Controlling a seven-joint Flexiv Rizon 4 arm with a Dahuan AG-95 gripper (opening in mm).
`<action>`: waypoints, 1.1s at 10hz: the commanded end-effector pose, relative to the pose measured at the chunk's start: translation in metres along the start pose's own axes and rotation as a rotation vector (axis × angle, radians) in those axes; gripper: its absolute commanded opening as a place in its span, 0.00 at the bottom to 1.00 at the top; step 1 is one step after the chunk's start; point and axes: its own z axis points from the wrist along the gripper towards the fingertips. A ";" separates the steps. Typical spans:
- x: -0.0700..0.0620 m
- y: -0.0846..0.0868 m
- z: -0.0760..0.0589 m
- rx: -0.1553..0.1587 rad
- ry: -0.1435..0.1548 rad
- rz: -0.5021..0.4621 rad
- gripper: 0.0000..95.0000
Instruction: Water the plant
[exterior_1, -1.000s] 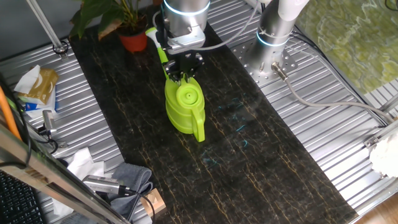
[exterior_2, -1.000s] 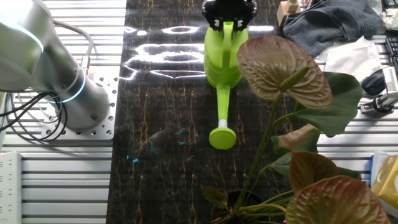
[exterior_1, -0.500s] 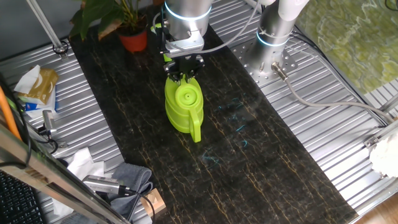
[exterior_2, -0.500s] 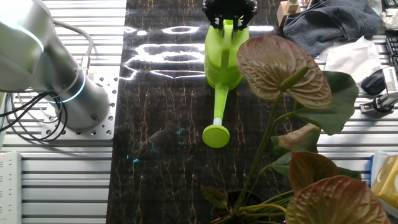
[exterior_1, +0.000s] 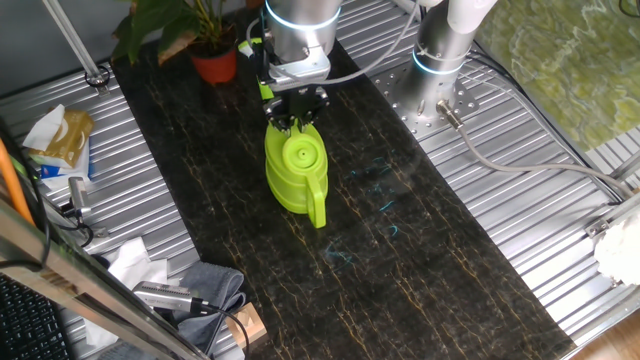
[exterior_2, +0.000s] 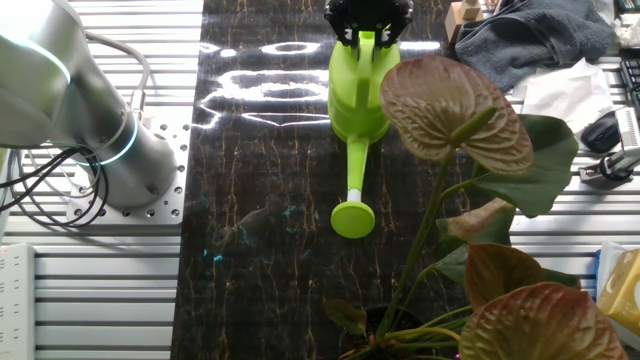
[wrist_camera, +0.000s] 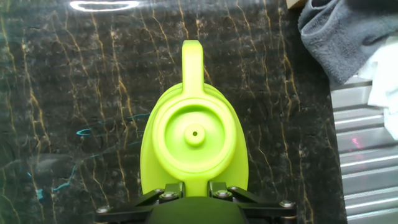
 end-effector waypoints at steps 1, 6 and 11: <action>0.000 0.000 -0.001 0.000 0.005 0.023 0.00; 0.000 0.000 -0.001 0.002 0.010 0.038 0.00; 0.000 0.000 -0.001 0.002 0.008 0.038 0.00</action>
